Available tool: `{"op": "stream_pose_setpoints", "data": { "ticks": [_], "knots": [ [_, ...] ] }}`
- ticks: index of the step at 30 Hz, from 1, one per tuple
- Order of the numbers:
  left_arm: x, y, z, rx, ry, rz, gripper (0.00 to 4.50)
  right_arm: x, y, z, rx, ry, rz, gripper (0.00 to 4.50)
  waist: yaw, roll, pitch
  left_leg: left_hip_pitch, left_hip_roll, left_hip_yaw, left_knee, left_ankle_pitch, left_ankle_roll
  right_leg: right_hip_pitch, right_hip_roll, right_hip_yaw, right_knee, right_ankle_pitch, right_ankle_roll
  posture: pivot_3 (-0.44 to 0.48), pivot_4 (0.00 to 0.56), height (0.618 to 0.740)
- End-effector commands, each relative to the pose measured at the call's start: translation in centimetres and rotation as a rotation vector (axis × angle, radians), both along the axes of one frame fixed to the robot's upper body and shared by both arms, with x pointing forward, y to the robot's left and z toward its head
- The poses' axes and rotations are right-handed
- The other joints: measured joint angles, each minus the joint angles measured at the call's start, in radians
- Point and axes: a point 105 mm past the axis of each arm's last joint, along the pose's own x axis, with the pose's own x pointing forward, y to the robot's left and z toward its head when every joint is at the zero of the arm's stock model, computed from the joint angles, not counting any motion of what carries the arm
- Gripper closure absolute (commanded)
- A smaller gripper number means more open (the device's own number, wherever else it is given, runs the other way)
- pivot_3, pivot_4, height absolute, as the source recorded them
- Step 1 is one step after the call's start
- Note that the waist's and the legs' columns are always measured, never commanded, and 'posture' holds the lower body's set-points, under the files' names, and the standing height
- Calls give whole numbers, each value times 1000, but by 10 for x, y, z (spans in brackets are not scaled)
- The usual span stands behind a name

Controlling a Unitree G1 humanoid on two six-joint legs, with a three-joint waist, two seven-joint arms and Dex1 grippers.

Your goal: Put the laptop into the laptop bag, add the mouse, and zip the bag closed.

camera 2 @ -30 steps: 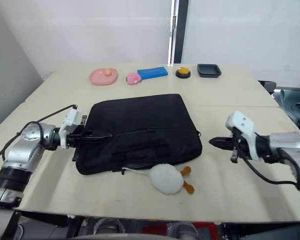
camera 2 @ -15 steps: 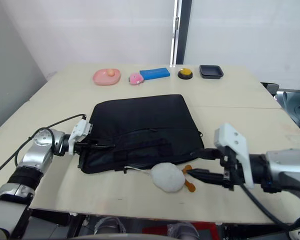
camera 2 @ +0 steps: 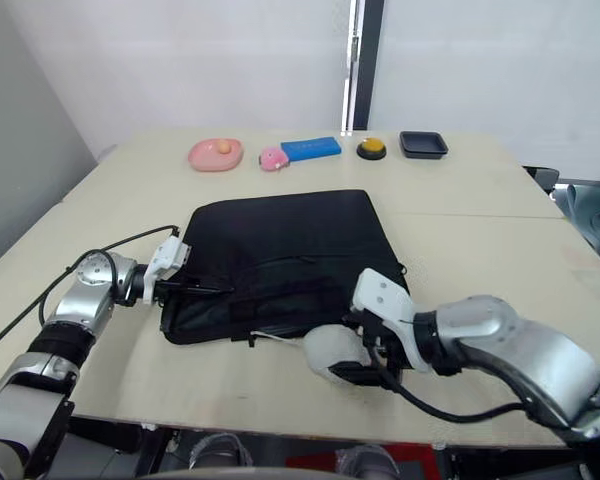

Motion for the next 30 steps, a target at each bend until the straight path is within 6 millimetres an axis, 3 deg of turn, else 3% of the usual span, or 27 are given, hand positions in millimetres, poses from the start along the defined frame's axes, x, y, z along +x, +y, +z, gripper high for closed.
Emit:
{"op": "stream_pose_setpoints", "data": {
  "ticks": [1,8,11,16,20,27,30],
  "knots": [
    [-7,1,-14,44,64,-27,4500,1,6,-8,-18,-2,27,773,0,0,0,0,0,0,0,0,0,0,0,0,0,0,0,0,150,740],
    [-13,2,-20,67,104,-39,4500,-3,-1,-18,-40,35,44,3095,0,0,0,0,-1,0,0,0,0,0,-1,0,-1,0,0,0,150,740],
    [-20,7,-34,129,116,-58,4500,-1,-12,-15,-61,35,7,4114,0,0,0,0,-1,0,0,0,0,0,-1,0,-1,0,0,0,150,740],
    [-26,10,-46,180,111,-86,4500,-11,-37,-11,-87,59,-34,4114,2,3,-3,0,-2,0,-1,0,0,2,-2,0,-4,0,0,0,150,740],
    [-29,10,-51,193,107,-99,4500,-14,-70,-6,-114,66,-135,4114,1,5,-6,1,-3,0,-2,-1,1,4,-3,-1,-6,0,1,0,150,740],
    [-29,8,-53,198,98,-114,4500,-15,-140,-8,-213,66,-327,4114,-2,8,-15,2,-8,1,-2,-1,4,4,-7,0,-6,-1,1,0,150,740],
    [-29,6,-54,196,94,-122,4500,-10,-183,-4,-291,41,-439,4114,-2,7,-17,1,-9,1,-2,-1,5,5,-9,1,-6,-1,2,0,150,740]
  ]
}}
